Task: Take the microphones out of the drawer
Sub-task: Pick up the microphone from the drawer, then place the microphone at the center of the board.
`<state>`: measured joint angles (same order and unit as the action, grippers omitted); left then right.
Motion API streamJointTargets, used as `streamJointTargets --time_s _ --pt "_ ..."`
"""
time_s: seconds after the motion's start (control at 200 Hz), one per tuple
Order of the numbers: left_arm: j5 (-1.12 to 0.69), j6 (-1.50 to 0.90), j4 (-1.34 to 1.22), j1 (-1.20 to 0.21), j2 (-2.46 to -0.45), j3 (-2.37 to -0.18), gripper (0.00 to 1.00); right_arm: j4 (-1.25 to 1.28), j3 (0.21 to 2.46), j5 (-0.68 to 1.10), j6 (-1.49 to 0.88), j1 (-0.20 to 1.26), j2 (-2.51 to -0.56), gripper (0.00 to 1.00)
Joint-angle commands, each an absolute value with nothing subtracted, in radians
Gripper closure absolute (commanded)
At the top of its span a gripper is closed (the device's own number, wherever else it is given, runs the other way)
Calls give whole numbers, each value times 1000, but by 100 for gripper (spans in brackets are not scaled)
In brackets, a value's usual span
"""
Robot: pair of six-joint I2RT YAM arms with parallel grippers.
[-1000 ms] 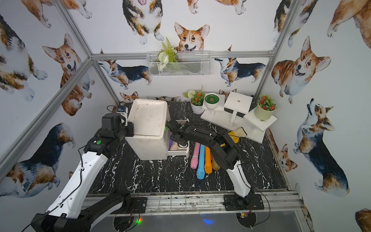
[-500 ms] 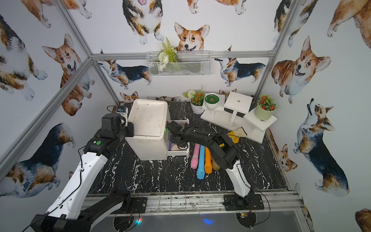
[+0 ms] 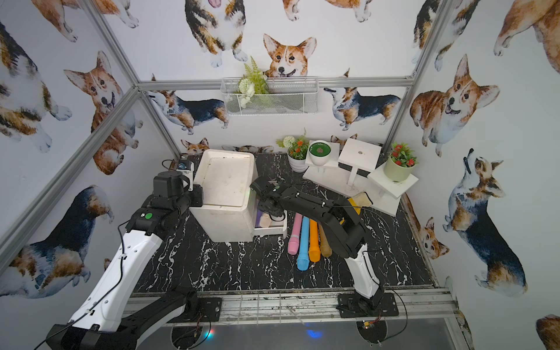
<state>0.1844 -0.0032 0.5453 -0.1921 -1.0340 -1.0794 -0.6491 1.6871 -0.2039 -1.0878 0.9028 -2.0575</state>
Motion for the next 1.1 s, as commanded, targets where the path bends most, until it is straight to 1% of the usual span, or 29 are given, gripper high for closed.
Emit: streamJointTargets --time_s 0.0,0.23,0.415,0.596,0.791,0.956,1.096 --pt "103 49 564 -199 -1038 -1084 95 -661 1707 -274 -979 902 -2025 76" --pt "110 51 575 -197 -1039 -1091 95 -678 1711 -296 -848 900 -1955 77" --pt "124 55 588 -197 -1040 -1097 95 -695 1647 -283 -756 884 -1855 79" --pt "128 51 599 -196 -1037 -1099 95 -678 1477 -219 -706 834 -1702 80" --pt "120 36 615 -196 -1035 -1107 95 -674 1252 -135 -638 753 -1494 80" --pt "117 30 617 -196 -1032 -1117 95 -755 1109 -173 -574 707 -1327 80" --pt "117 25 615 -195 -1028 -1126 95 -810 981 -214 -615 655 -1199 80"
